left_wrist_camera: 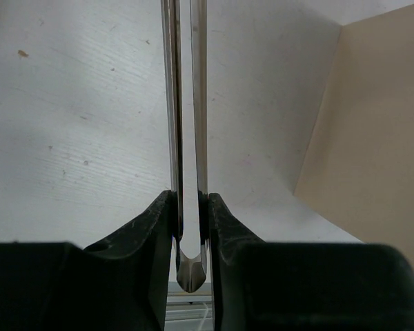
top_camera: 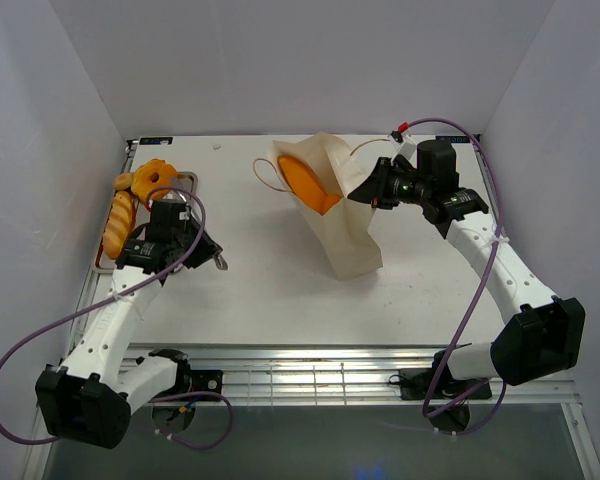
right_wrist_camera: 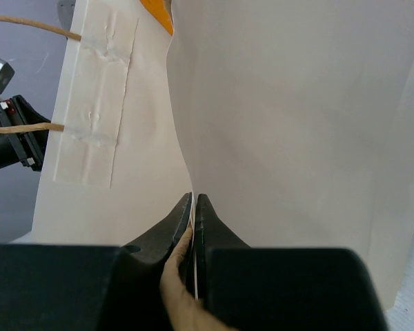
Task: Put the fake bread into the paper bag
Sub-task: Pick up the clamp at the center of the board, then place the clamp at the center of the board.
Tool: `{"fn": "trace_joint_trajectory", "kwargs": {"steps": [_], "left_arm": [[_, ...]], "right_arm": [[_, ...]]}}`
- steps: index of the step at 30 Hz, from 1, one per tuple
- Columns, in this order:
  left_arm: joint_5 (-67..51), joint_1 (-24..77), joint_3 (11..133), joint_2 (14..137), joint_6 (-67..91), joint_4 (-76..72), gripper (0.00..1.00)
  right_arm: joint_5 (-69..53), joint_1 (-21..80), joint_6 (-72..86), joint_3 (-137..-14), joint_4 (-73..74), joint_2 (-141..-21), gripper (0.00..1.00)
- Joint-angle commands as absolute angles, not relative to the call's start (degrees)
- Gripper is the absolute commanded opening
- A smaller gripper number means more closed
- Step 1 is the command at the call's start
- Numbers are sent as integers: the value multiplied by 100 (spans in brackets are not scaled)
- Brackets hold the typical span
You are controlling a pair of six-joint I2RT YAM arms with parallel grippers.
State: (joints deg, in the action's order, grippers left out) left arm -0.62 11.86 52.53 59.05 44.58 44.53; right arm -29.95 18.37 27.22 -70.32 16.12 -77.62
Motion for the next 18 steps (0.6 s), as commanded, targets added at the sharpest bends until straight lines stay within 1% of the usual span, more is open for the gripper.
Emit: {"fn": "trace_joint_trajectory", "kwargs": {"steps": [1, 6, 10, 13, 15, 16, 18], "left_arm": [[-491, 1178, 5668, 6046, 4473, 4324, 32], [-957, 1037, 5766, 6530, 4693, 4342, 32], [-1291, 862, 5801, 6802, 4948, 4447, 28], [-1450, 853, 5853, 7004, 4931, 4447, 22], [-1677, 861, 5836, 7153, 4626, 4395, 12], [-1774, 861, 5827, 7206, 4458, 4325, 9], [-1750, 861, 5757, 7216, 4168, 4298, 7]], "right_arm": [[-2979, 1811, 2663, -6979, 1556, -7638, 8], [-2962, 1811, 2619, -6935, 1573, -7594, 8], [-2962, 1811, 2584, -6926, 1573, -7567, 8], [-2979, 1811, 2575, -6908, 1582, -7567, 8], [-2979, 1811, 2575, -6899, 1565, -7567, 8], [-2988, 1811, 2575, -6882, 1564, -7567, 8], [-2997, 1811, 2575, -6864, 1547, -7567, 8]]}}
